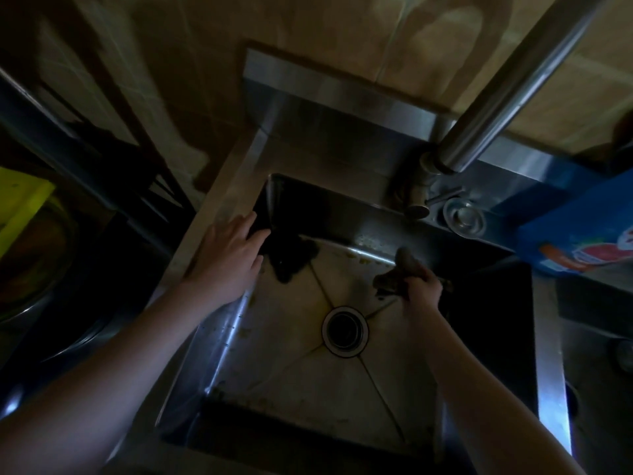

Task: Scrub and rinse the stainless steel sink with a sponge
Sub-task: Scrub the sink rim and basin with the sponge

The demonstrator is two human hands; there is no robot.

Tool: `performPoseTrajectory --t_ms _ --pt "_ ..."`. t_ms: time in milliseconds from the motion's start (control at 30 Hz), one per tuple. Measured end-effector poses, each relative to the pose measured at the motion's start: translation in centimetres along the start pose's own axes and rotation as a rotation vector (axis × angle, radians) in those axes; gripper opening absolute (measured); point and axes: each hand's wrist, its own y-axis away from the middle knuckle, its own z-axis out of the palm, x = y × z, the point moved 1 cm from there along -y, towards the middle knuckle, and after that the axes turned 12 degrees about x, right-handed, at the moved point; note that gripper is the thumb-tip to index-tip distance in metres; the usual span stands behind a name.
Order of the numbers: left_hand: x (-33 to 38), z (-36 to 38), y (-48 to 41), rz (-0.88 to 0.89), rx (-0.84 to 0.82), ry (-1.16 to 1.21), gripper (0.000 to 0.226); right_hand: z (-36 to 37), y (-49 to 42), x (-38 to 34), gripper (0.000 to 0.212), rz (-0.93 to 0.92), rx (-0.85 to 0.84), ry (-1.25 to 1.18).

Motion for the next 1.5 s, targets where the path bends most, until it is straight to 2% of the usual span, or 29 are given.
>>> performPoseTrajectory --t_ms 100,167,200,267,400,433,467,533,567,667,700,800,833,900,967,1033,1200,1367,1433,1500 --pt "0.6 0.1 -0.6 0.007 -0.014 -0.021 0.048 -1.0 -2.1 -1.8 0.031 0.077 0.187 -0.169" --pt "0.9 0.2 -1.0 0.006 -0.008 -0.024 0.048 -2.0 -3.0 -3.0 0.013 0.06 0.266 -0.174" --pt "1.1 0.2 -1.2 0.003 -0.008 -0.022 0.047 -2.7 -3.3 -3.4 0.014 0.072 0.259 -0.155" --pt "1.4 0.4 -1.5 -0.002 -0.013 -0.018 0.047 -4.2 -4.4 -3.7 0.024 -0.059 0.192 0.148" --pt "1.3 0.3 -1.9 -0.013 0.005 -0.004 0.047 -4.5 -5.3 -3.1 0.032 -0.136 0.113 0.549" --pt "1.0 0.3 -2.0 -0.016 0.006 -0.008 0.047 -4.1 -5.7 -3.3 0.038 -0.101 0.138 0.588" --pt "0.7 0.3 -2.0 -0.024 0.004 -0.014 0.048 -3.6 -5.8 -3.3 0.044 -0.142 0.185 0.713" --pt "0.1 0.3 -2.1 -0.05 0.01 -0.012 0.049 -1.7 -6.2 -3.3 0.05 -0.307 0.102 1.004" --pt "-0.1 0.2 -2.1 -0.062 0.021 -0.003 0.049 -0.9 -6.3 -3.5 0.05 -0.33 0.079 1.032" --pt "-0.6 0.3 -2.0 -0.075 0.028 -0.006 0.05 0.6 -5.2 -3.5 0.038 -0.161 0.11 0.783" --pt "-0.7 0.4 -2.0 -0.079 0.026 -0.007 0.05 1.3 -4.9 -3.2 0.036 -0.131 0.115 0.771" --pt "-0.6 0.7 -1.9 -0.078 0.025 -0.008 0.05 4.1 -3.0 -2.5 0.036 -0.046 0.1 0.575" --pt "-0.6 0.7 -1.9 -0.072 0.026 -0.013 0.05 5.3 -2.3 -2.1 0.035 -0.107 0.035 0.571" --pt "-0.4 0.8 -1.8 -0.054 0.026 -0.028 0.05 7.1 -1.1 -0.9 0.034 -0.346 -0.1 0.733" --pt "-0.1 1.0 -1.7 -0.034 0.009 -0.049 0.05 8.9 0.6 0.0 0.034 -0.563 -0.292 0.756" --pt "0.2 1.1 -1.7 -0.018 -0.001 -0.067 0.05 10.5 2.5 0.1 0.036 -0.593 -0.429 0.65" --pt "1.0 1.4 -1.7 -0.001 -0.007 -0.06 0.048 13.9 4.6 -0.7 0.045 -0.522 -0.609 0.51" --pt "2.0 2.2 -1.6 0.014 -0.025 -0.032 0.046 12.1 3.1 -1.1 0.037 -0.508 -0.57 0.425" --pt "2.7 2.5 -1.8 0.015 -0.023 0.001 0.044 10.6 1.9 -1.2 0.041 -0.493 -0.553 0.422" --pt "3.5 2.9 -2.0 0.027 -0.023 0.009 0.044 8.8 0.2 -1.2 0.047 -0.457 -0.445 0.442"
